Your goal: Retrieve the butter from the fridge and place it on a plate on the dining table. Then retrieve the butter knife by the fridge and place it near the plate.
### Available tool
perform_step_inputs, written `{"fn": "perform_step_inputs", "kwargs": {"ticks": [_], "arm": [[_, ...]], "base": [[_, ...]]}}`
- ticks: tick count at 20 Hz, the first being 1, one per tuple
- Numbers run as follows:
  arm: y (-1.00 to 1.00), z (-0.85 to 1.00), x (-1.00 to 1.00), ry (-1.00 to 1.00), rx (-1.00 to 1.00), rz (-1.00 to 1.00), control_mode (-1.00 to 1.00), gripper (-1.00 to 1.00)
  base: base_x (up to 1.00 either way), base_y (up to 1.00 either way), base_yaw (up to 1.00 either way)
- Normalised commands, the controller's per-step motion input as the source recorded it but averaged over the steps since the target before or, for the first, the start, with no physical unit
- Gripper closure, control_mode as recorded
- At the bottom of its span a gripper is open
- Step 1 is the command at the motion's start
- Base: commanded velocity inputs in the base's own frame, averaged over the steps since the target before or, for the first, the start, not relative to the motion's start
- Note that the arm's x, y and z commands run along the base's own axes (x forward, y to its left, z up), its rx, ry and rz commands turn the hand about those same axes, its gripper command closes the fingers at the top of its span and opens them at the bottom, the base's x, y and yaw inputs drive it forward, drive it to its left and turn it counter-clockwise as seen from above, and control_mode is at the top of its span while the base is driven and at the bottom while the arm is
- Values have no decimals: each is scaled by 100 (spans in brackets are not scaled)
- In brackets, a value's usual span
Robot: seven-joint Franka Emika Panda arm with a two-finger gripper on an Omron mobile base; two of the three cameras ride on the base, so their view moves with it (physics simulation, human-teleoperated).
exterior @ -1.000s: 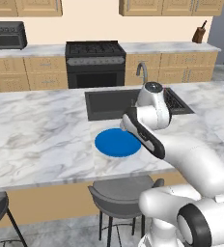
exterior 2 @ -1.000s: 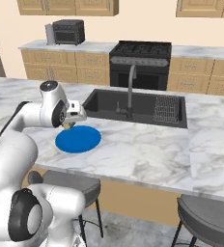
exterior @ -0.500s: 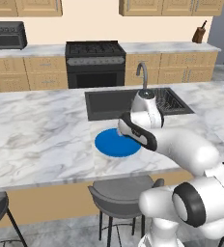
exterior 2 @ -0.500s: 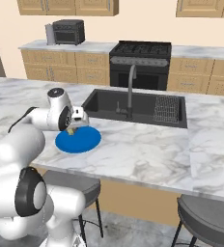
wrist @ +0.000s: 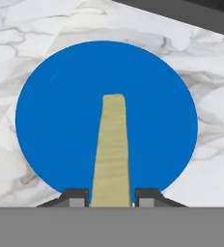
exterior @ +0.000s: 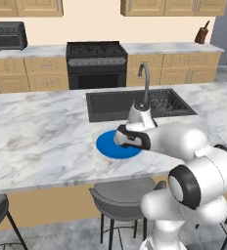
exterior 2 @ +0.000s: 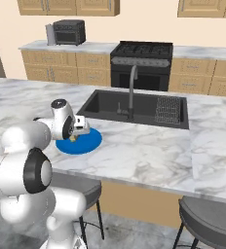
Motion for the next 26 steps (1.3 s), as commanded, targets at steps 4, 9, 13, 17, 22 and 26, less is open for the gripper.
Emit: {"fn": "perform_step_inputs", "kwargs": {"ticks": [4,9,13,17,22,26], "arm": [[2,-38,21,1,0,0,-100,100],[3,-26,9,0,0,0,-100,100],[3,-20,5,0,0,0,-100,100],[6,-4,7,0,0,0,-100,100],[1,0,16,0,0,0,-100,100],[3,0,6,0,0,0,-100,-100]], "base": [[0,0,0],[0,0,0],[0,0,0],[0,0,0],[0,0,0],[0,0,0]]}}
